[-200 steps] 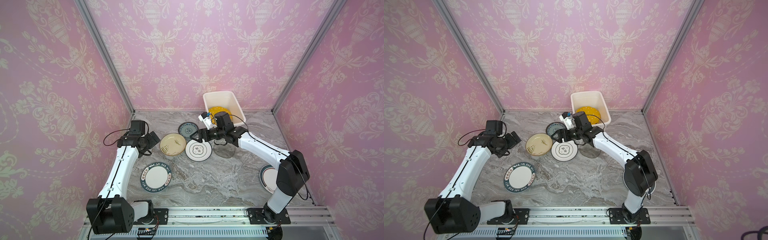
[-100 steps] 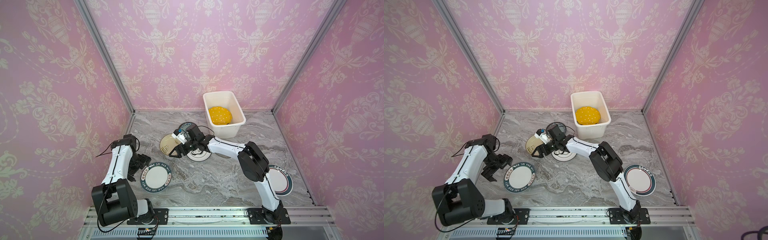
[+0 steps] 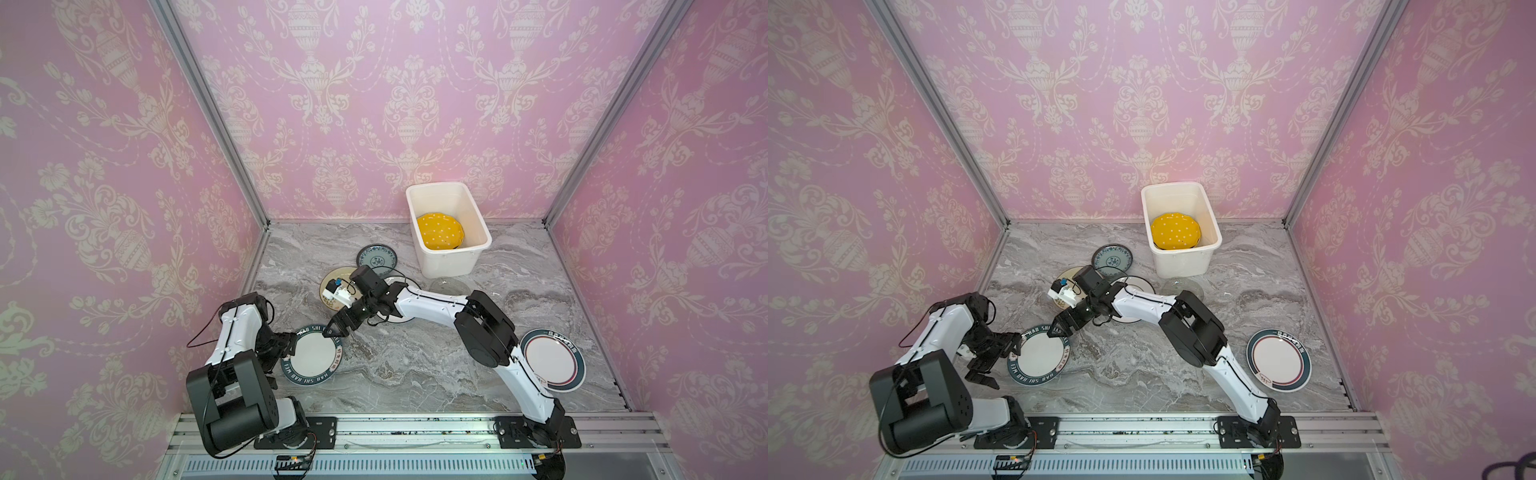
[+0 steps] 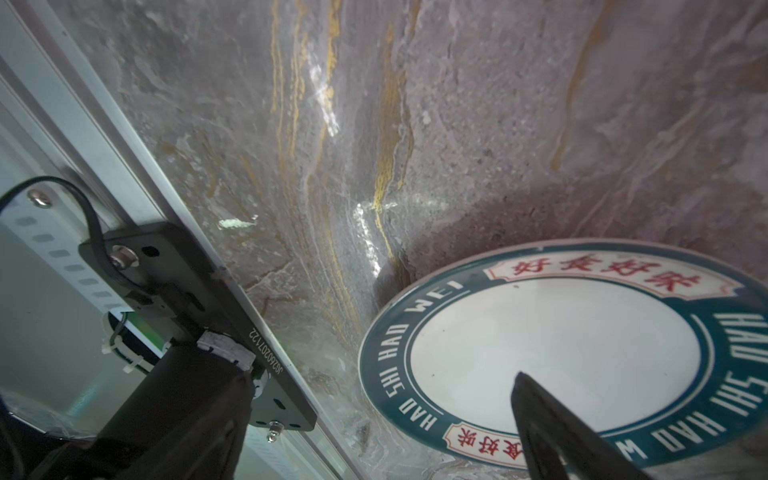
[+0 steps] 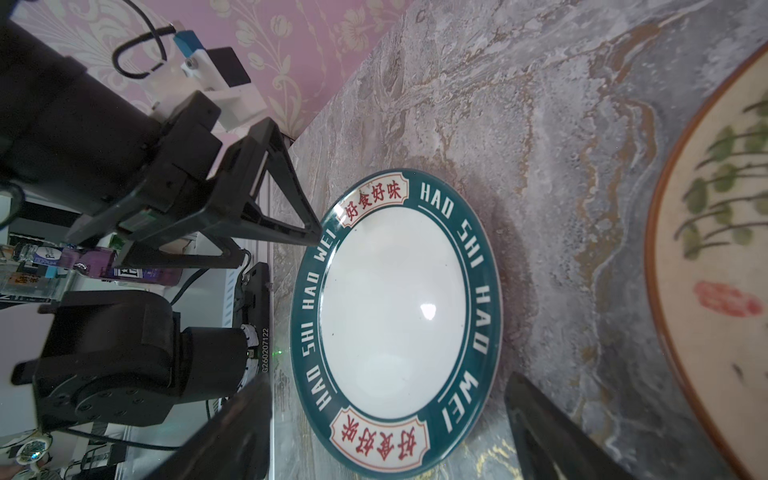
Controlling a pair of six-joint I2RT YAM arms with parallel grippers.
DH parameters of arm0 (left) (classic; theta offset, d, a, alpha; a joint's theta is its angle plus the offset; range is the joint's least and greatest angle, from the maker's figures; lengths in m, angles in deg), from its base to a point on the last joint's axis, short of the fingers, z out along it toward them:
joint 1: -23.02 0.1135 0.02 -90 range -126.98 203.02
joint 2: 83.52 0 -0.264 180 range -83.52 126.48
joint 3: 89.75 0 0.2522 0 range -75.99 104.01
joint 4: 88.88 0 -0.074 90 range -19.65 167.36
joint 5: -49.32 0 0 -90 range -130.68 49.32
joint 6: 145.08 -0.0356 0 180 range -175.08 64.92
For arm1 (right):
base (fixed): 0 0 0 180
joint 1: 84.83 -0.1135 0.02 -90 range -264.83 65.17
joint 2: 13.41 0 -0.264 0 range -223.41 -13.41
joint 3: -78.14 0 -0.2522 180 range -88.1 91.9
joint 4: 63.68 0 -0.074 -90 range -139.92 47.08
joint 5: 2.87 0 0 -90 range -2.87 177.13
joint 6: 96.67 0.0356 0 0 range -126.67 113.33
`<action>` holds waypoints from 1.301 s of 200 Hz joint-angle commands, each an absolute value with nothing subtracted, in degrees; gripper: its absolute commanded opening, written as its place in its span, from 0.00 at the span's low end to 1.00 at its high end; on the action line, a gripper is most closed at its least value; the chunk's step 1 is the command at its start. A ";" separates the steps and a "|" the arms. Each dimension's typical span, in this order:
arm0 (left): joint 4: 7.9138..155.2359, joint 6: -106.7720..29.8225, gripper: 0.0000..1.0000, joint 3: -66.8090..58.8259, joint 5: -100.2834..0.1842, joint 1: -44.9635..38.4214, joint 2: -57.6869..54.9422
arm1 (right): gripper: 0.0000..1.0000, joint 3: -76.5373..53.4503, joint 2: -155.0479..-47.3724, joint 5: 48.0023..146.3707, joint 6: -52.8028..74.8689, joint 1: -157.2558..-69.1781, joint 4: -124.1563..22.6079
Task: Place the plates into the plastic bin on the countertop
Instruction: 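Move both grippers down to the green-rimmed HAO SHI HAO WEI plate, then grip opposite rims of the green-rimmed plate with both grippers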
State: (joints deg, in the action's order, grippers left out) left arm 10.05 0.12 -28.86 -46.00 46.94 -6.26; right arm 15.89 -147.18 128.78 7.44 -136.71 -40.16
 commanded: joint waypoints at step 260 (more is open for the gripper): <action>28.19 -4.15 0.99 -36.53 -64.73 48.99 0.95 | 0.81 23.38 -156.42 134.56 5.03 -136.95 -34.57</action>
